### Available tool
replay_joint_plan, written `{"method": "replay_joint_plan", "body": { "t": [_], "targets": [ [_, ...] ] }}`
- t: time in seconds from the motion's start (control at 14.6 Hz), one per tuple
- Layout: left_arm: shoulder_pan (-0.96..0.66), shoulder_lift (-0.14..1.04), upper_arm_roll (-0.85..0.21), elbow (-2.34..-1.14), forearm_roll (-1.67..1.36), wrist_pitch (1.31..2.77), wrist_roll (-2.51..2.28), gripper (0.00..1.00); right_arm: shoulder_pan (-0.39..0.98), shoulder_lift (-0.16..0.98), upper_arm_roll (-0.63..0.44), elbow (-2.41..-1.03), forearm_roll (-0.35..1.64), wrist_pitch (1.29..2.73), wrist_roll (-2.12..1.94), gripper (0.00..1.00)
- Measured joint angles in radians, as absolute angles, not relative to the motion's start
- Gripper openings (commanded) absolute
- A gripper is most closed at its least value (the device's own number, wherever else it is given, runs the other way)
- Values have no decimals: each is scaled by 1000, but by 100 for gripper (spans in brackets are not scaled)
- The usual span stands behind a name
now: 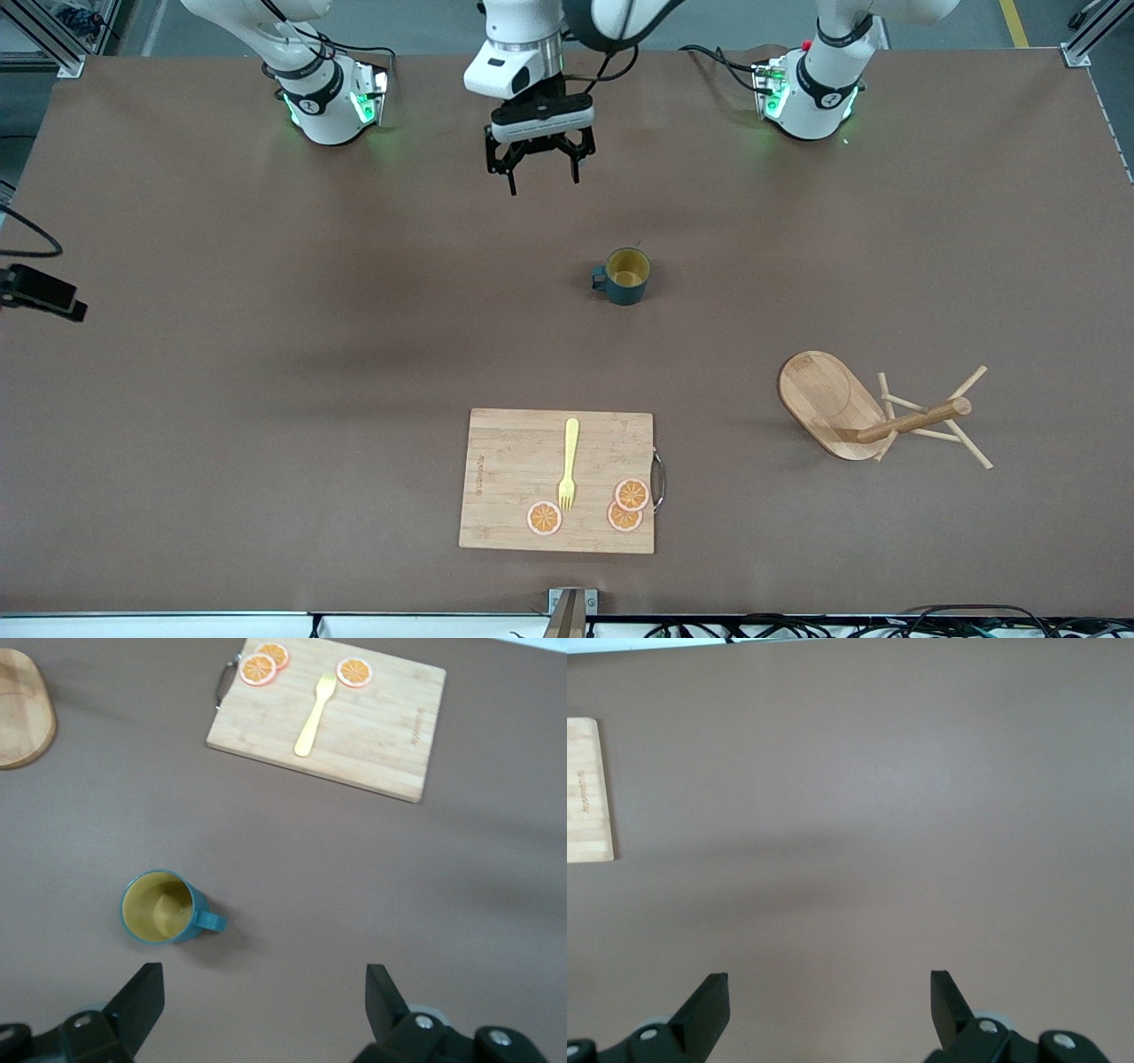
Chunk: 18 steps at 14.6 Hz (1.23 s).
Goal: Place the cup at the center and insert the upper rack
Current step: 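Retract the right gripper while the left gripper moves above the mug, then lower the open left gripper down beside the teal mug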
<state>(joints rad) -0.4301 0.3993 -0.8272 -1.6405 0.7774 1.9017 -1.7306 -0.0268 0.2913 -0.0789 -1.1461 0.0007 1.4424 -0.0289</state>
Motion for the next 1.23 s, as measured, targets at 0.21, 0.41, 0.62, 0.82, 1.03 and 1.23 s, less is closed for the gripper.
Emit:
{"method": "replay_joint_plan", "body": {
  "t": [0.21,0.41,0.62,0.82,1.03,1.23],
  "targets": [
    [-504,481,-826,-1739,1032,1902,-2000,100,-25,244,-87,-1197,1,1468,-32,100],
    [-534,573,-825,-1835,1261,1902,-2209,99,-14,233,-85,-1234,7,1487,-34,100],
    [-539,648,-809,-1891,1420,1901,-2319,99,14,182,-84,-1324,4,1518,-34,100],
    [-578,691,-734,-1895,1498,1901,-2325,99,29,145,-84,-1374,-18,1536,-35,100],
    [-687,705,-613,-1895,1520,1901,-2392,99,46,128,-84,-1387,-18,1539,-35,100],
    [-801,715,-508,-1895,1526,1900,-2477,99,46,103,-90,-1413,-19,1543,-35,100]
  ]
}}
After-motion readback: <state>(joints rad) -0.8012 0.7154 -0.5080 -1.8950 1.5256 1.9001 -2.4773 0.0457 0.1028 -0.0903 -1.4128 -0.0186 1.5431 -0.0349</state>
